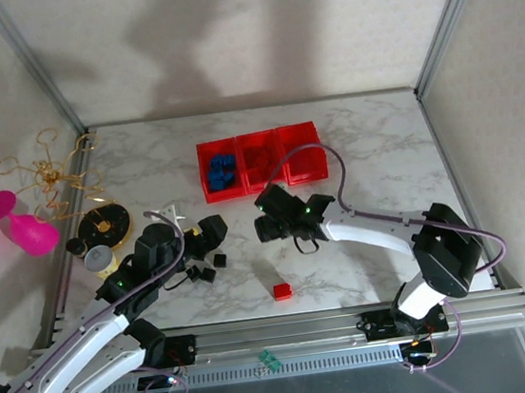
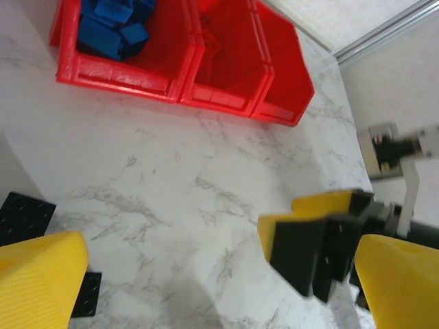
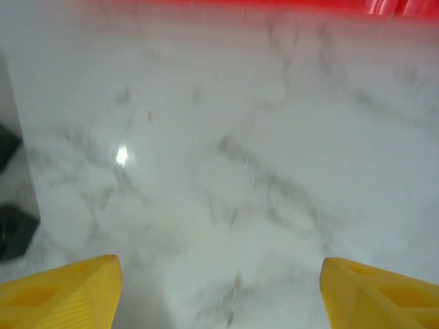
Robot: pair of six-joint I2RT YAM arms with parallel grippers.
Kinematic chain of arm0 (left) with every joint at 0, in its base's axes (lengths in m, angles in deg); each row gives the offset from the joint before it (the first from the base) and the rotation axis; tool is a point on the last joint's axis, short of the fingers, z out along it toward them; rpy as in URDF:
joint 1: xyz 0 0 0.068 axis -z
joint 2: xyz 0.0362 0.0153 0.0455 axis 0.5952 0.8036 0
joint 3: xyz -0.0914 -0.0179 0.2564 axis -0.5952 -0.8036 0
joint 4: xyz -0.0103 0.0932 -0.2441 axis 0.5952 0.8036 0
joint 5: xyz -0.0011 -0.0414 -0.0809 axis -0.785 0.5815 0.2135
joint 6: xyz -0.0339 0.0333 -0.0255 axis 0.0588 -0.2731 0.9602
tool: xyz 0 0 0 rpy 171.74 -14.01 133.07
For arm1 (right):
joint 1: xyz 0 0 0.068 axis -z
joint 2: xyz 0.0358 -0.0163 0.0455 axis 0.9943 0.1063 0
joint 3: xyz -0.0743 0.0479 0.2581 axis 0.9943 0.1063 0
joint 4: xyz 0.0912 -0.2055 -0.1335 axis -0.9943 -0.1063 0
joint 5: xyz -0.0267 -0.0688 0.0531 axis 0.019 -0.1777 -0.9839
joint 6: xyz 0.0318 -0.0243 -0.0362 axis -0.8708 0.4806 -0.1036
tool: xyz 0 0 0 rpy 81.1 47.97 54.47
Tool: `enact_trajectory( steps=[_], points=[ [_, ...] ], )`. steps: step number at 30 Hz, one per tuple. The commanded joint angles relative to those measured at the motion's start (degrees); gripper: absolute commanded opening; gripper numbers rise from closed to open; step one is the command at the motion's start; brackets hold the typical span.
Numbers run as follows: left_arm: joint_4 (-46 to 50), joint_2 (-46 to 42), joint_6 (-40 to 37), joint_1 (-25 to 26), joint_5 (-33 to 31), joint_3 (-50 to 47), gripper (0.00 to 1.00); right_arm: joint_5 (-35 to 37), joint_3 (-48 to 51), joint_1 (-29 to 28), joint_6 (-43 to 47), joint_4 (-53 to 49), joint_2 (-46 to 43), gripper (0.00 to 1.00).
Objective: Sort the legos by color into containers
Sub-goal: Pick up the lego from the bottom-center of the table.
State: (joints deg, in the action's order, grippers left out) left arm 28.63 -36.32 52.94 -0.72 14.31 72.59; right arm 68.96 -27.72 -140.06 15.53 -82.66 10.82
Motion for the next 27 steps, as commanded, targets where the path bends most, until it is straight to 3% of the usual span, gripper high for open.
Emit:
enact_trajectory(
  steps=[1, 6, 13, 27],
  points=[
    [4.3, -2.1, 1.7, 0.4, 0.8, -2.2, 0.99, 1.0, 3.5, -4.9, -11.2, -4.1, -2.8, 0.79],
    [5.0, -4.9, 3.5, 0.4, 0.1, -5.1, 1.00, 1.4, 8.0, -12.1, -20.7, -3.5, -2.9, 0.83],
    [6.7, -6.1, 3.6, 0.4, -1.3, -5.4, 1.00, 1.4, 8.3, -18.9, -27.1, -4.3, 1.8, 0.86],
    [7.3, -6.9, 3.5, 0.4, -1.7, -5.8, 1.00, 1.2, 8.7, -21.5, -30.5, -5.7, 4.7, 0.55]
  ],
)
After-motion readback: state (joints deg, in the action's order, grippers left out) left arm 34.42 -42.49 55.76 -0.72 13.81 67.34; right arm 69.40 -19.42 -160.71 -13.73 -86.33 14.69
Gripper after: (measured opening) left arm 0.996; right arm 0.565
